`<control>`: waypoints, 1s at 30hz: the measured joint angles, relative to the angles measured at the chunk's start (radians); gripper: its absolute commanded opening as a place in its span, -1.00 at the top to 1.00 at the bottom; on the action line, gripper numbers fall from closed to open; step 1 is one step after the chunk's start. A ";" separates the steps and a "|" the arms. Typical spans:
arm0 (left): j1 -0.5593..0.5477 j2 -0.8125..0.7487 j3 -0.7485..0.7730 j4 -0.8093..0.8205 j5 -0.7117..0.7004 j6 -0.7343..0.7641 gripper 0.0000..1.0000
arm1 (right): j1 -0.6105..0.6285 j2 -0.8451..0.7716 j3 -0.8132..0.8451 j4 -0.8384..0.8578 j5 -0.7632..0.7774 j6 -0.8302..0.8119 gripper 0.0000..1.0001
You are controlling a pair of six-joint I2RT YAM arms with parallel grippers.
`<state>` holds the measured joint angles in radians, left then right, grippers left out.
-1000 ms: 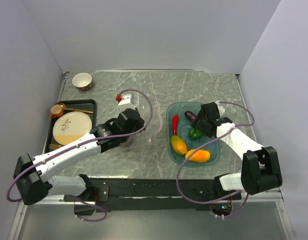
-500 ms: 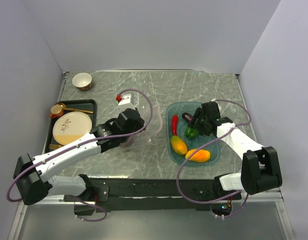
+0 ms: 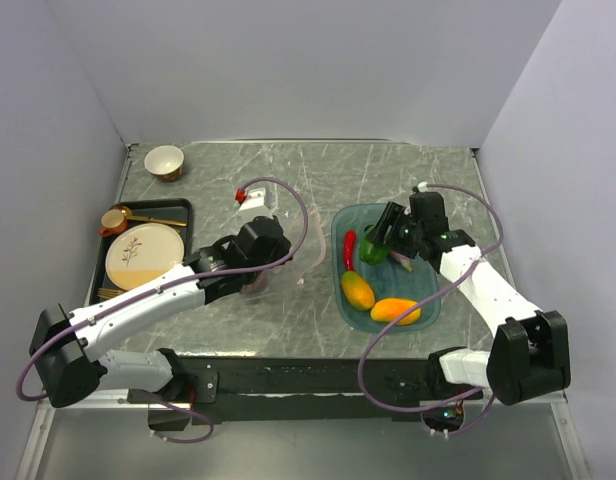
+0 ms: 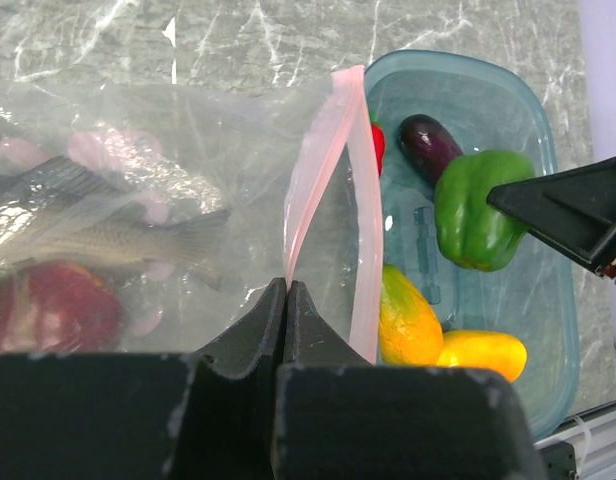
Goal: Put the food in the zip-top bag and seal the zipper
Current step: Pick up the fake vegetable from the bin, then place the fake vegetable in the zipper food storage bag.
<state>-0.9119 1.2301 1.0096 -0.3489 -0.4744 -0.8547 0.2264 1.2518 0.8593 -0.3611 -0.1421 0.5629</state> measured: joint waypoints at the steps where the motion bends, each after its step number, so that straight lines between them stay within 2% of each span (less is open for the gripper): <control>1: 0.000 0.002 0.003 0.000 0.003 0.000 0.99 | 0.000 -0.007 0.002 -0.001 -0.014 -0.002 0.22; 12: 0.000 0.013 0.006 0.003 0.017 0.000 0.98 | 0.018 -0.104 0.008 0.010 -0.158 0.009 0.22; 20: 0.000 0.014 0.006 0.005 0.022 0.000 0.98 | 0.060 -0.111 0.053 0.001 -0.207 0.023 0.13; 30: 0.001 0.014 0.006 0.007 0.033 -0.004 0.99 | 0.197 -0.099 0.172 0.002 -0.267 0.010 0.12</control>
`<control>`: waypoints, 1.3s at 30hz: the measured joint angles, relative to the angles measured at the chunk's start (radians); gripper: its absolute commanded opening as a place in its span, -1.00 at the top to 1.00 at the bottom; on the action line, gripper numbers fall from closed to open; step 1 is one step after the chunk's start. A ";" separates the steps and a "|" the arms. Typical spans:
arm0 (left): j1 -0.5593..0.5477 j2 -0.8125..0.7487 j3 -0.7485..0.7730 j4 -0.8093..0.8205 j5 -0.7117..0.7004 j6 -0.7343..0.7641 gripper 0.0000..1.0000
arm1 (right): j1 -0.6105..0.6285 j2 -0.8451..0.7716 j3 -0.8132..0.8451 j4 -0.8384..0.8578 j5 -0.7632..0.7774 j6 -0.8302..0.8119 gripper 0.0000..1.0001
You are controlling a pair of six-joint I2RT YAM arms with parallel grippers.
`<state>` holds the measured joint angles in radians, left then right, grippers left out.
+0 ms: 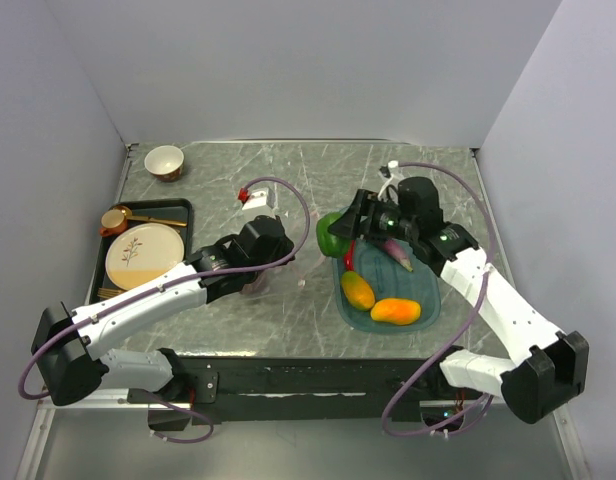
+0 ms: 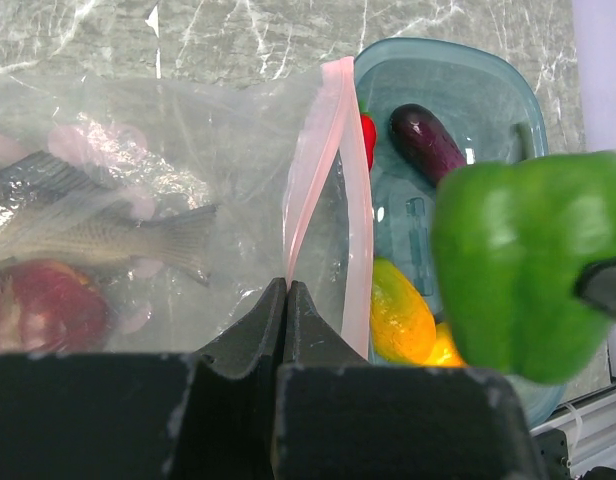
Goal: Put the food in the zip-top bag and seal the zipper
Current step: Place the fake vegetable in the zipper food storage bag.
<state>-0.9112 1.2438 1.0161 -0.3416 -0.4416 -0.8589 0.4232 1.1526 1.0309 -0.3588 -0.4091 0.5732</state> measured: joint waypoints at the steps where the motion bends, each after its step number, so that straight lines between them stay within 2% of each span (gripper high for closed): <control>1: 0.000 0.000 0.000 0.000 0.000 0.000 0.99 | 0.016 0.010 0.007 0.002 -0.004 -0.002 0.12; 8: 0.000 0.000 0.000 0.000 0.000 0.000 0.99 | 0.095 0.140 0.032 0.017 -0.009 -0.002 0.18; 16: 0.000 -0.022 0.000 -0.009 -0.003 0.000 0.98 | 0.107 0.263 0.109 -0.004 -0.004 -0.011 0.14; 18: 0.000 -0.032 0.000 -0.011 -0.007 0.000 0.98 | 0.110 0.277 0.140 -0.007 -0.005 -0.017 0.09; 20: 0.000 -0.041 0.000 -0.012 -0.010 0.000 0.98 | 0.113 0.293 0.171 -0.010 -0.008 -0.020 -0.08; 23: 0.000 -0.043 0.000 -0.014 -0.014 0.000 0.98 | 0.122 0.315 0.196 -0.011 -0.011 -0.025 -0.20; 30: 0.000 -0.043 0.000 -0.016 -0.019 0.000 0.99 | 0.143 0.327 0.199 -0.047 -0.011 -0.037 -0.30; 32: 0.000 -0.043 0.000 -0.016 -0.020 0.000 0.99 | 0.145 0.327 0.200 -0.056 -0.003 -0.041 -0.58; 33: 0.000 -0.043 0.000 -0.015 -0.022 0.000 0.98 | 0.145 0.327 0.200 -0.060 0.005 -0.041 -0.64; 39: 0.000 -0.043 0.000 -0.014 -0.027 0.000 0.98 | 0.145 0.323 0.200 -0.073 0.044 -0.045 -0.67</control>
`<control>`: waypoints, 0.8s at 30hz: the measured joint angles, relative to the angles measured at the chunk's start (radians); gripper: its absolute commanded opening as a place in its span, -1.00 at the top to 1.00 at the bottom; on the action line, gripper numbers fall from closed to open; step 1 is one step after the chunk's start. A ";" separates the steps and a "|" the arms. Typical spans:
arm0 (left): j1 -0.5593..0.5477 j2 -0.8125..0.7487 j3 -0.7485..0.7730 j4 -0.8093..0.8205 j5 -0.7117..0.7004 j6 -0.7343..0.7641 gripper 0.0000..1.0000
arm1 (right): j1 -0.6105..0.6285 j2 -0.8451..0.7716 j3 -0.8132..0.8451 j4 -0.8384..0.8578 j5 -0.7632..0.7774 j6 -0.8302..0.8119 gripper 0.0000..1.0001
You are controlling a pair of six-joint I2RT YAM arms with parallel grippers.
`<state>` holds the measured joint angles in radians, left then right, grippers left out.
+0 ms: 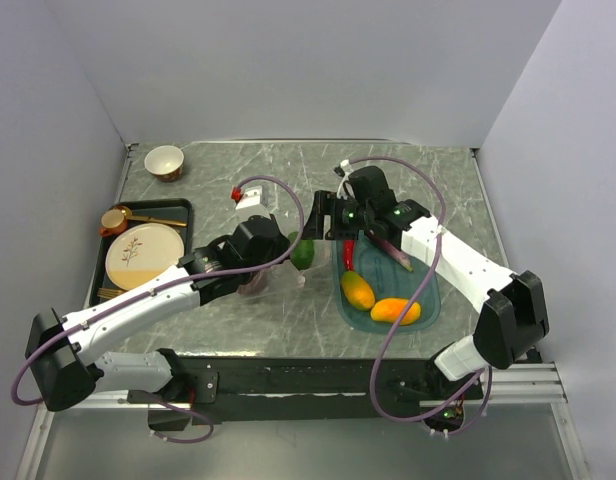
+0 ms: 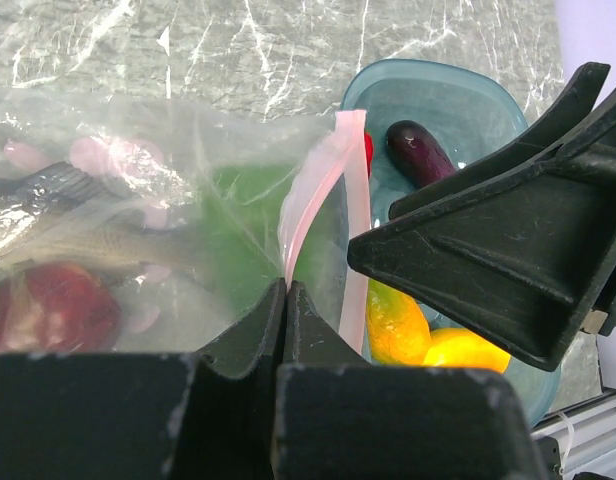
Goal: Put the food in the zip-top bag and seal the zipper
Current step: Place the fake vegetable in the zipper food storage bag.
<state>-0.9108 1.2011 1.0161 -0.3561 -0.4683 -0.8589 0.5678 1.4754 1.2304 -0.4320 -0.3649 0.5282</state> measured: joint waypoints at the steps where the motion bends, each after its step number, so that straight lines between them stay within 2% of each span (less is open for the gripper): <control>1: 0.000 0.000 0.000 0.000 0.000 0.000 0.98 | 0.000 0.000 0.000 0.000 0.002 -0.002 -0.65; 6: 0.000 0.000 0.000 0.000 -0.003 0.000 0.98 | 0.000 0.000 0.000 -0.014 0.019 -0.003 -0.69; 12: 0.000 -0.029 0.000 -0.004 -0.028 0.000 0.98 | -0.009 -0.040 -0.010 -0.033 0.139 0.011 -0.84; 17: 0.001 -0.063 0.000 -0.004 -0.045 0.000 0.98 | -0.098 -0.119 -0.030 -0.071 0.277 0.039 -0.86; 24: 0.001 -0.063 0.000 -0.007 -0.045 0.000 0.99 | -0.225 -0.077 -0.060 -0.162 0.439 0.029 -0.85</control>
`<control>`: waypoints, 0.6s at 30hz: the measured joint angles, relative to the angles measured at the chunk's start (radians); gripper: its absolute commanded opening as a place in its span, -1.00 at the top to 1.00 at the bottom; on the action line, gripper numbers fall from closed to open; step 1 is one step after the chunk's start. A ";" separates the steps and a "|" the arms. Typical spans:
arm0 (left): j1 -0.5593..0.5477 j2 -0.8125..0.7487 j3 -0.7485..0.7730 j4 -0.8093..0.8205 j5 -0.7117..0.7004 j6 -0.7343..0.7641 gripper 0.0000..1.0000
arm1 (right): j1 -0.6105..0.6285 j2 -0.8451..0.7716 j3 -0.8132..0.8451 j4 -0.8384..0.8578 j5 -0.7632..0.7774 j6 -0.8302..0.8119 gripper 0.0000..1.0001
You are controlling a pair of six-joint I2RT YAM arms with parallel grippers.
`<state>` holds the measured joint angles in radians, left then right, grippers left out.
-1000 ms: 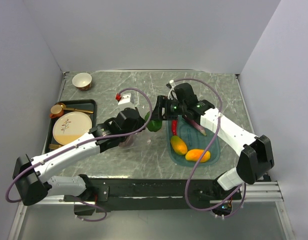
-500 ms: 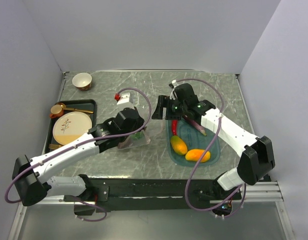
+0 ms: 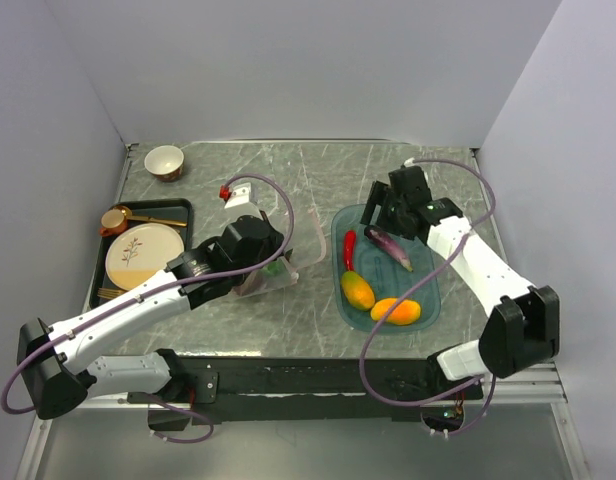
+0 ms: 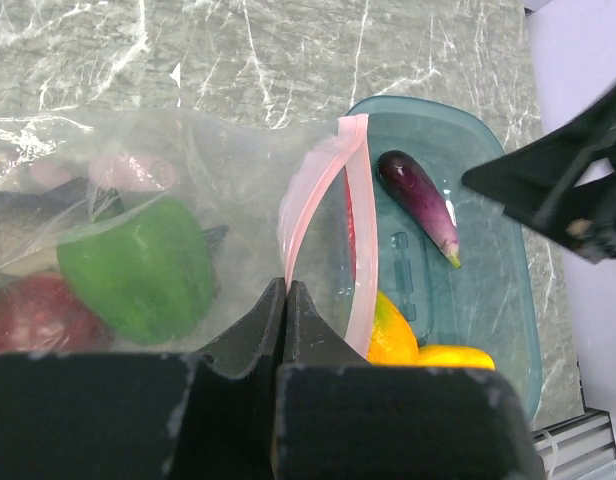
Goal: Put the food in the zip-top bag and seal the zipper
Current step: Place the fake vegetable in the zipper food storage bag, then pick up the fake vegetable from the bin.
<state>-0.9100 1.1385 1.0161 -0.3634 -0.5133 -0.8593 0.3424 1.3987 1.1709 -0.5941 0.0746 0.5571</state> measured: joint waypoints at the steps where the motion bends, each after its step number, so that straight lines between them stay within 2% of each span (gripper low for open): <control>1: 0.000 0.000 0.000 0.000 0.000 0.000 0.99 | -0.002 0.014 -0.009 -0.010 0.019 -0.009 -0.85; 8: 0.000 0.000 0.000 -0.001 0.000 0.000 0.98 | -0.004 0.082 -0.114 0.005 0.095 -0.100 -0.91; 12: 0.000 0.000 -0.001 0.000 0.000 -0.001 0.98 | -0.013 0.123 -0.116 0.021 0.151 -0.142 -0.92; 18: 0.000 0.000 -0.002 -0.001 0.000 -0.003 0.98 | -0.047 0.179 -0.116 0.085 0.138 -0.213 -0.93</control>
<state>-0.9100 1.1381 1.0142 -0.3641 -0.5129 -0.8623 0.2955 1.5776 1.0546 -0.5091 0.2123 0.3443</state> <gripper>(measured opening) 0.022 0.961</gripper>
